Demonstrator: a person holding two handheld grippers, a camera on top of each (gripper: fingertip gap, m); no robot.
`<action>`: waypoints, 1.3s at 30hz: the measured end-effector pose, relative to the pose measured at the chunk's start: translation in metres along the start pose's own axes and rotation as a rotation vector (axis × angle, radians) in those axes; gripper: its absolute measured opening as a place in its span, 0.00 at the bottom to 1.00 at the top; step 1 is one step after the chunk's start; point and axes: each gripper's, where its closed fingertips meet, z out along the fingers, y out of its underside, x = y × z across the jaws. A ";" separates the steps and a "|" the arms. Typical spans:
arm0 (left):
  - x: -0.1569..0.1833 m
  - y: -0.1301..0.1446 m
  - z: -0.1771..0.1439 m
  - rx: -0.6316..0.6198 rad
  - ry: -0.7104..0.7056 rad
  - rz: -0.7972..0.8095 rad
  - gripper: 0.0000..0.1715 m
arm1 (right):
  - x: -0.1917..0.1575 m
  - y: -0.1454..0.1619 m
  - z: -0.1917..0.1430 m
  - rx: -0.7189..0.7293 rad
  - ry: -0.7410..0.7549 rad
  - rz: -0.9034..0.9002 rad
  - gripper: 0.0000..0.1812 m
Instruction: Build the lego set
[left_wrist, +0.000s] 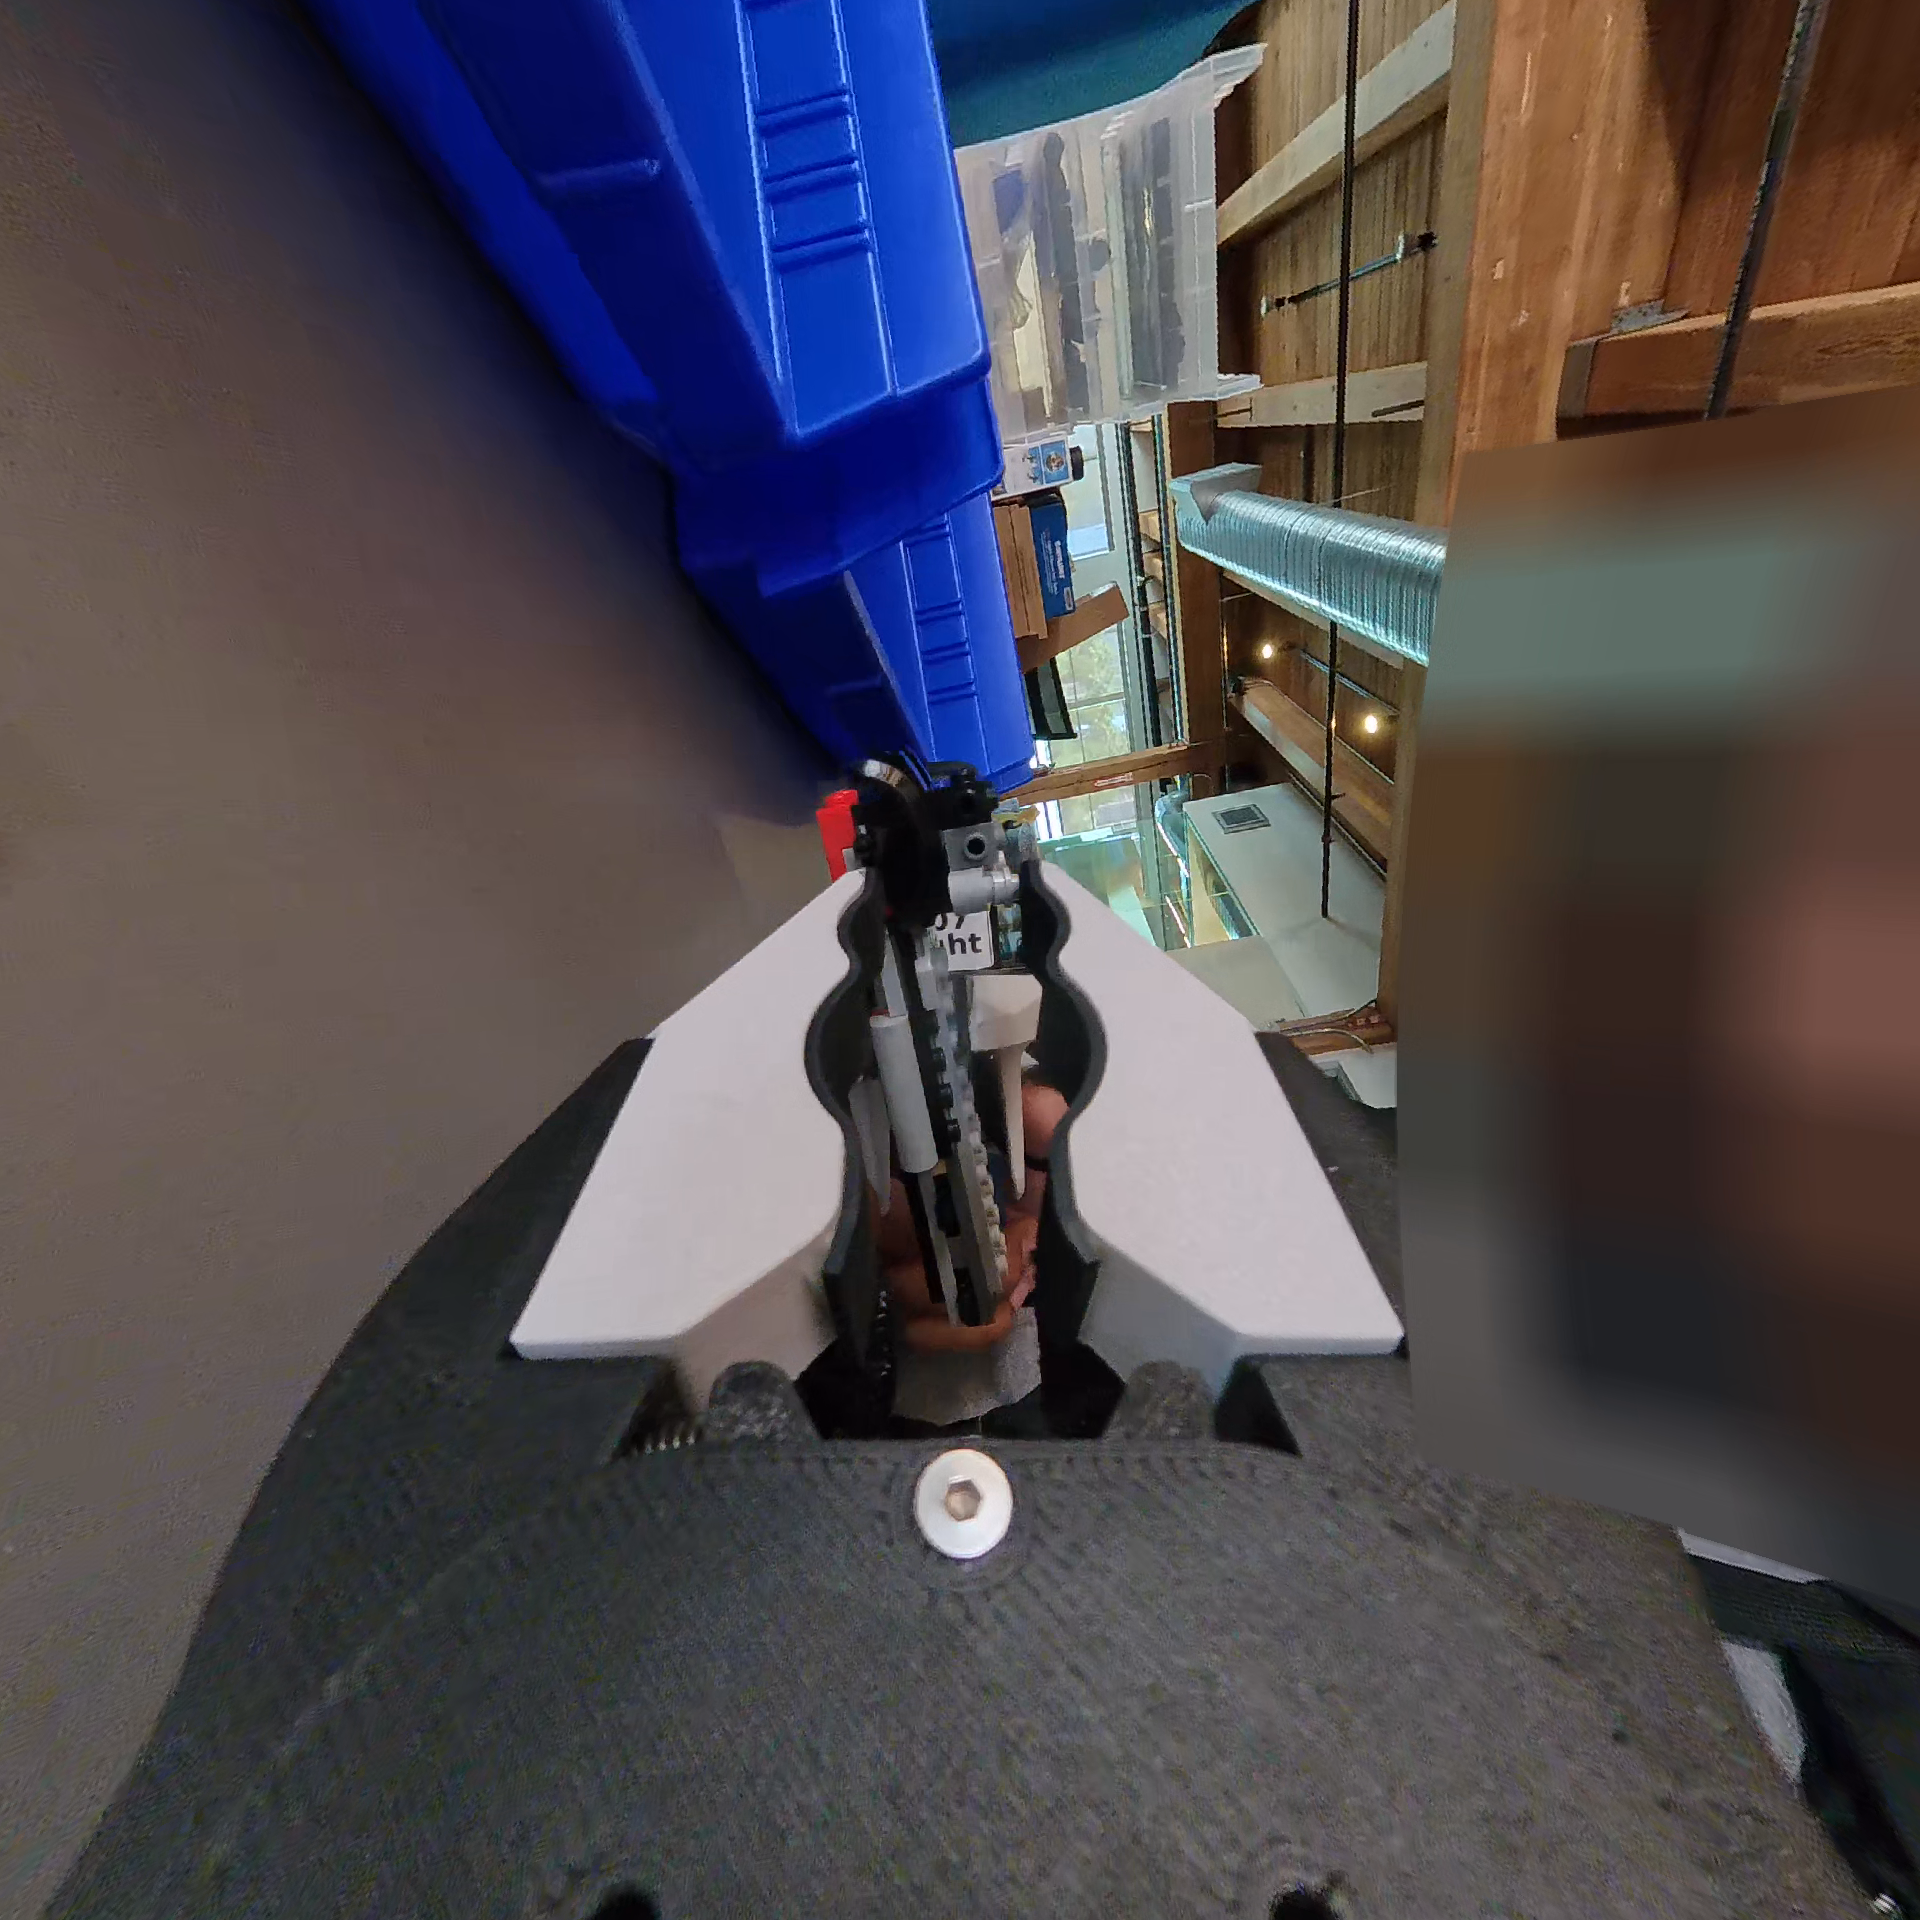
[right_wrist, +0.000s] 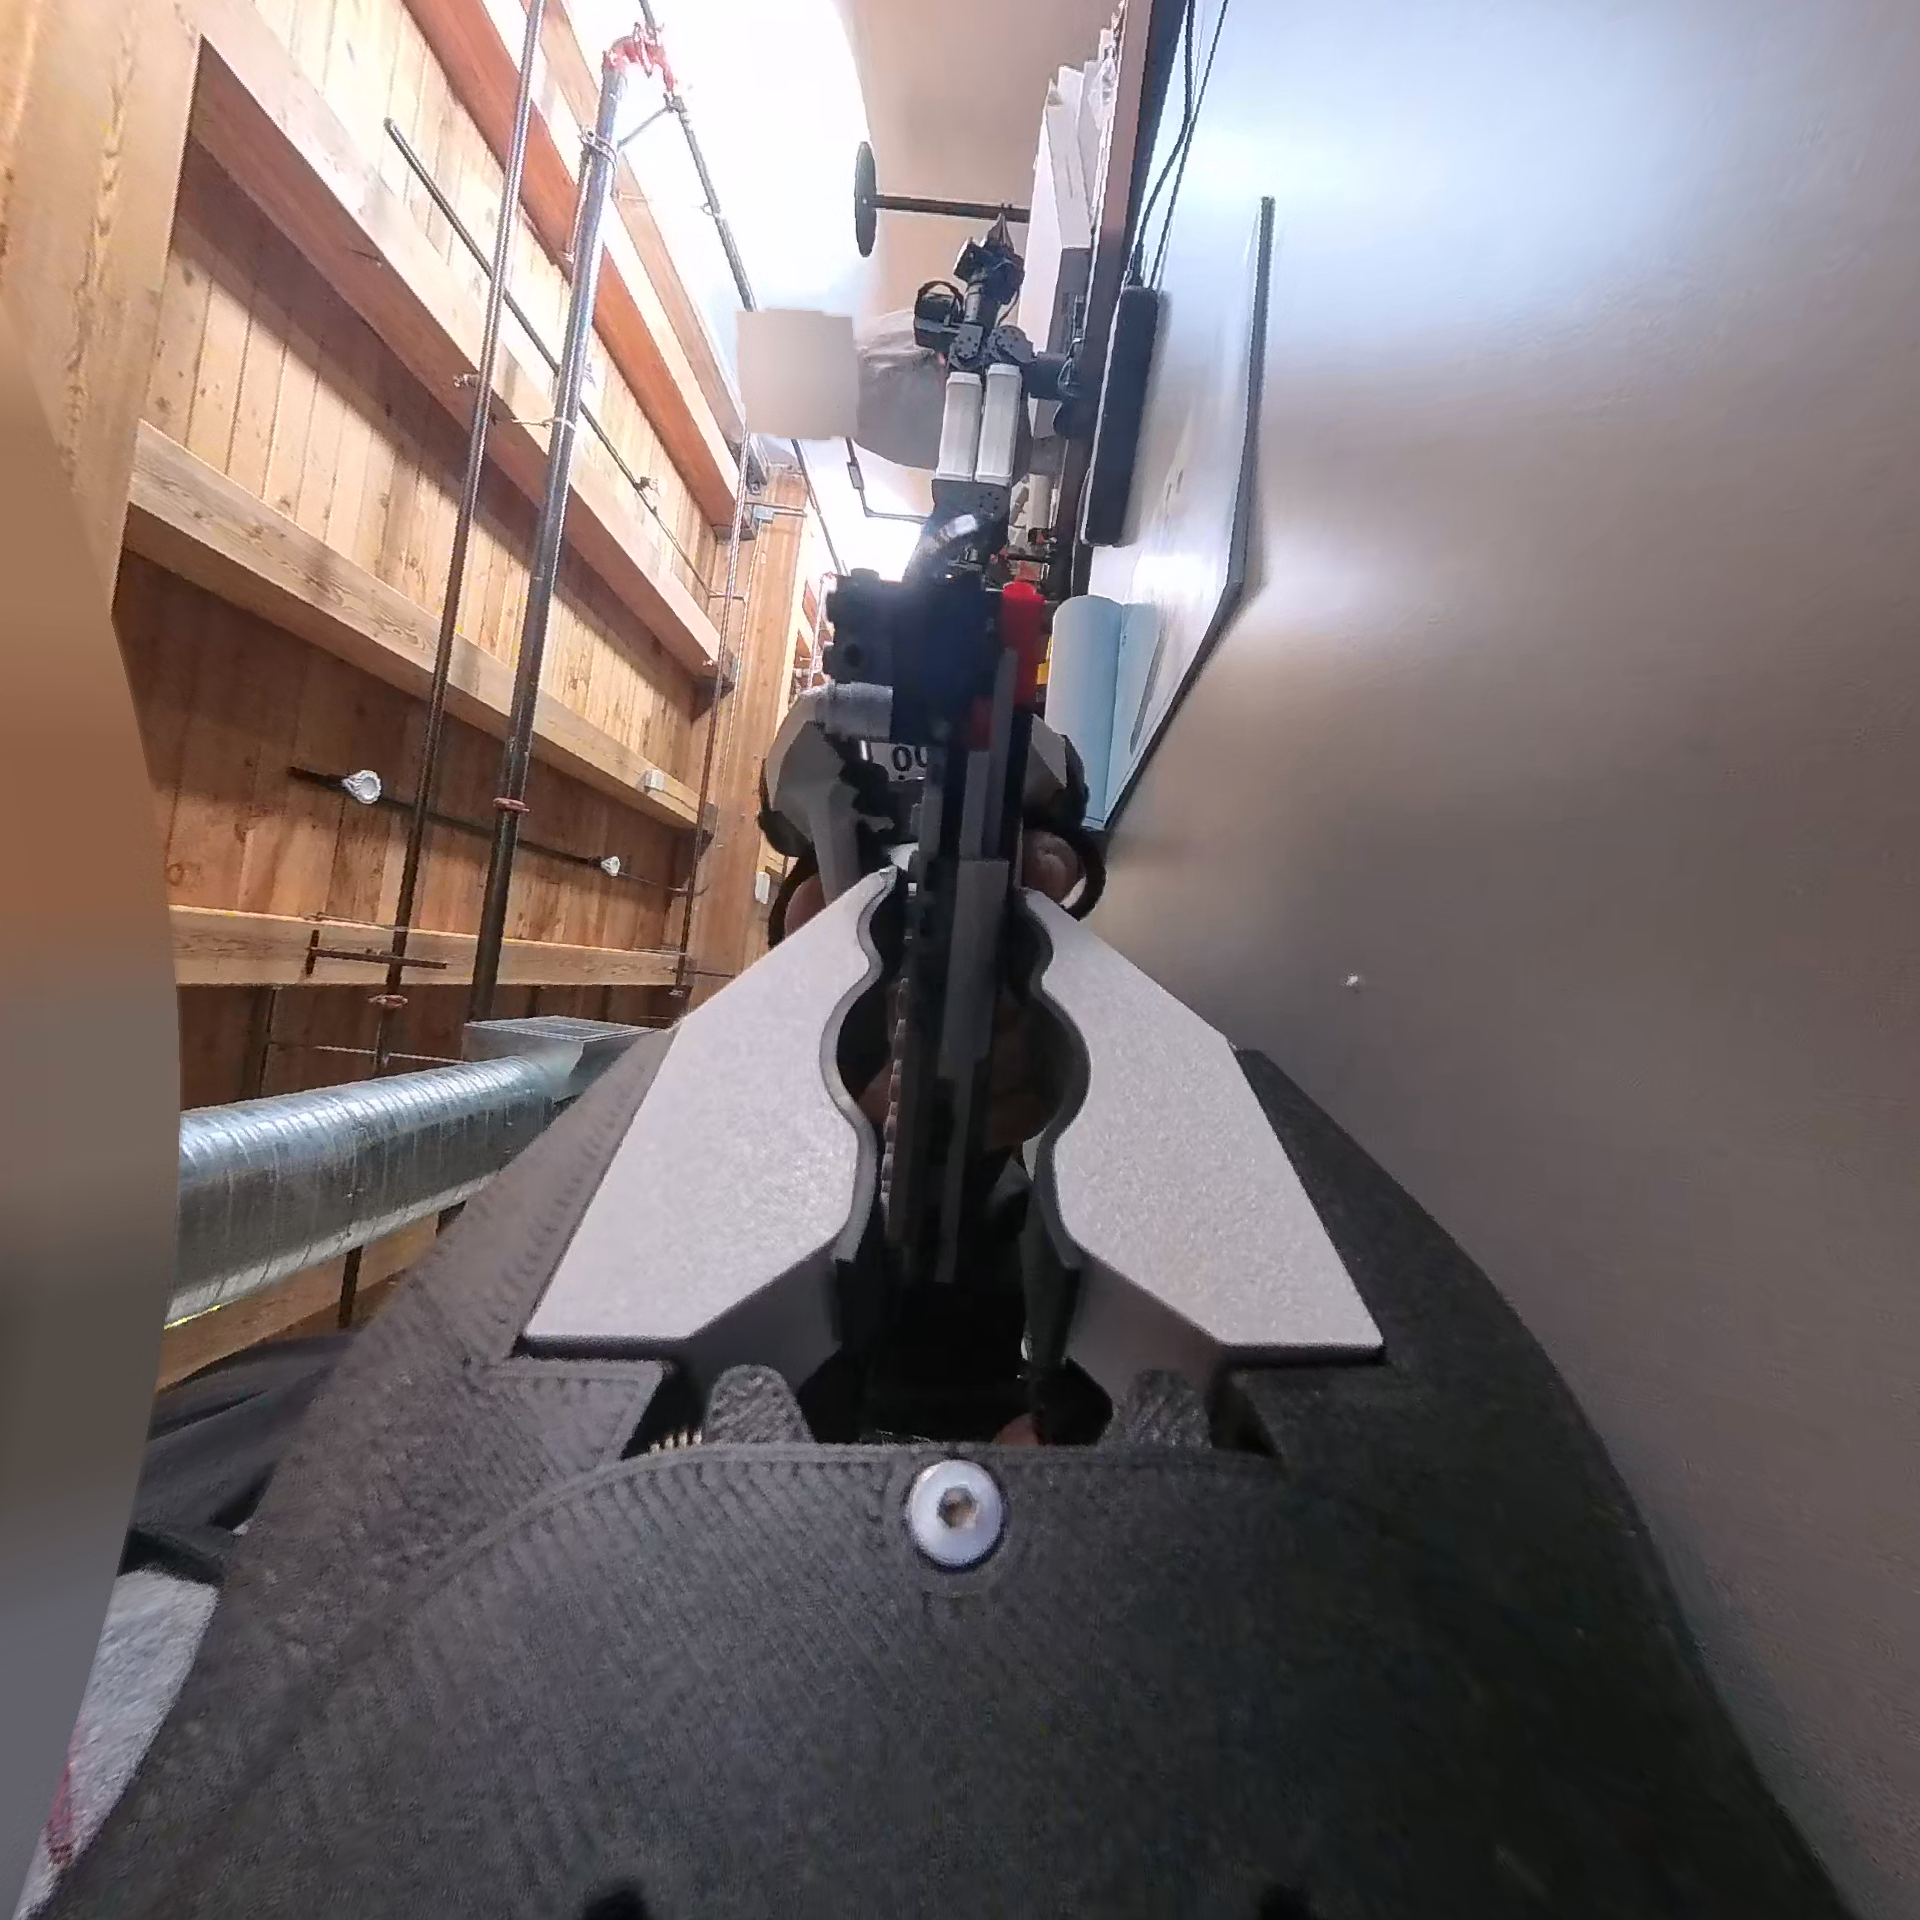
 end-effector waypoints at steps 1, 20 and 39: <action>0.000 0.000 0.000 0.000 0.002 -0.002 0.15 | 0.000 0.000 0.000 -0.003 0.001 -0.002 0.10; -0.002 0.000 -0.003 0.007 0.001 0.007 0.14 | 0.001 0.004 0.002 -0.020 0.015 -0.020 0.10; -0.009 0.003 -0.012 -0.020 -0.099 0.103 0.11 | 0.006 0.014 0.007 -0.075 0.076 -0.074 0.12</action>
